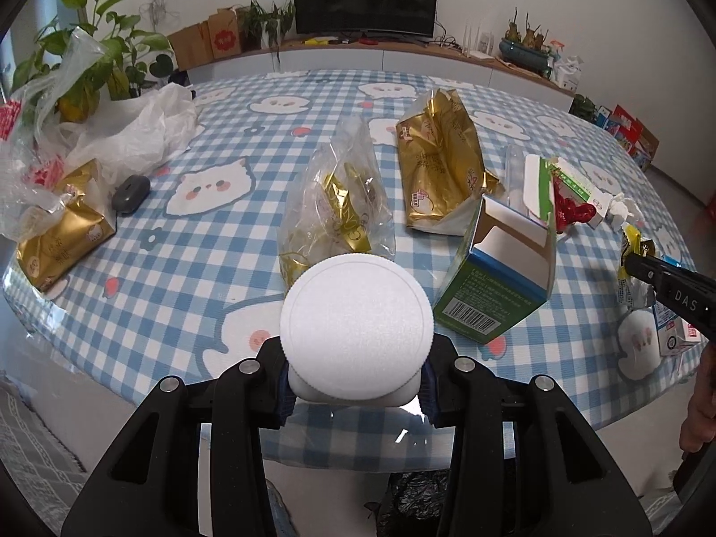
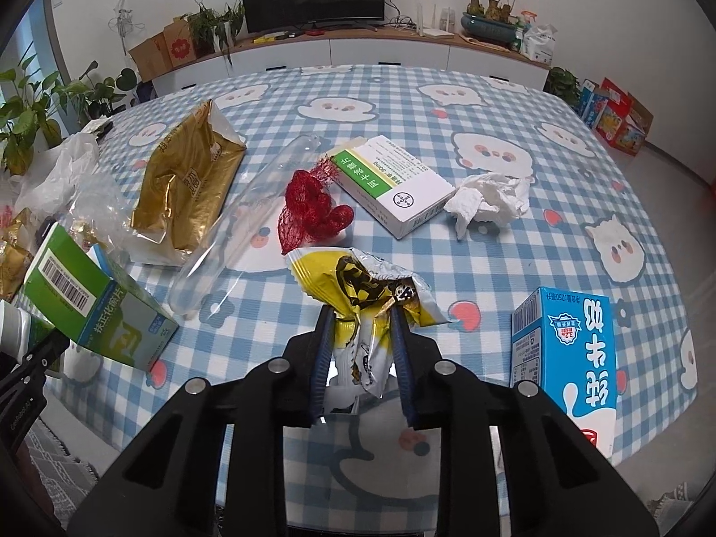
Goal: Collect trash
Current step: 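Carry the pill bottle and yellow wrapper down over the black trash bin with both tools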
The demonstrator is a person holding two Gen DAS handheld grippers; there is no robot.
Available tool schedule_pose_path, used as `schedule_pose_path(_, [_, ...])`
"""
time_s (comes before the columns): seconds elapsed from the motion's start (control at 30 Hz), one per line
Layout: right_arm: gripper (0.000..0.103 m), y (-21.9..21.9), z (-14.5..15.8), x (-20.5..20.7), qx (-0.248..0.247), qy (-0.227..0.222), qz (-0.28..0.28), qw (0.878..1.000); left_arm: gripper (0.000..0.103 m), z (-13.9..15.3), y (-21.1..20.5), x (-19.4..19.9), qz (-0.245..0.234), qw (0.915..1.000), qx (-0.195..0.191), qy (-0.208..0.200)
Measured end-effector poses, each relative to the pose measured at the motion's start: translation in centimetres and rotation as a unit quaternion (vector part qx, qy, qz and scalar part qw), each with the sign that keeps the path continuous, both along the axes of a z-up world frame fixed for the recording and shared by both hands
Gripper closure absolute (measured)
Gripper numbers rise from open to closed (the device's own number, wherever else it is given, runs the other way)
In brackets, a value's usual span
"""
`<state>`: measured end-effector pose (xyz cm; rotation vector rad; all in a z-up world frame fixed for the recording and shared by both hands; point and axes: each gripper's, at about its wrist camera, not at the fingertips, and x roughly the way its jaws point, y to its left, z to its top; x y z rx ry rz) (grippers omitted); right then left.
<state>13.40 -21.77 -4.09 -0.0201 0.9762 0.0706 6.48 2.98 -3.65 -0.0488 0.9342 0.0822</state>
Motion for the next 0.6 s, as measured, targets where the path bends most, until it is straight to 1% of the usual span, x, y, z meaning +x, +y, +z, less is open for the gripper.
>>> schedule_pose_path(0.23, [0.080, 0.1, 1.4, -1.5, 0.005, -0.014, 0.003, 1.000, 0.062, 1.4, -0.8, -1.4, -0.006, 1.0000, -0.001, -0.007])
schedule_pose_path(0.6, [0.080, 1.1, 3.0, -5.1, 0.010, -0.028, 0.017, 0.999, 0.062, 2.2, -1.3, -4.3, -0.012, 0.9999, -0.005, -0.007])
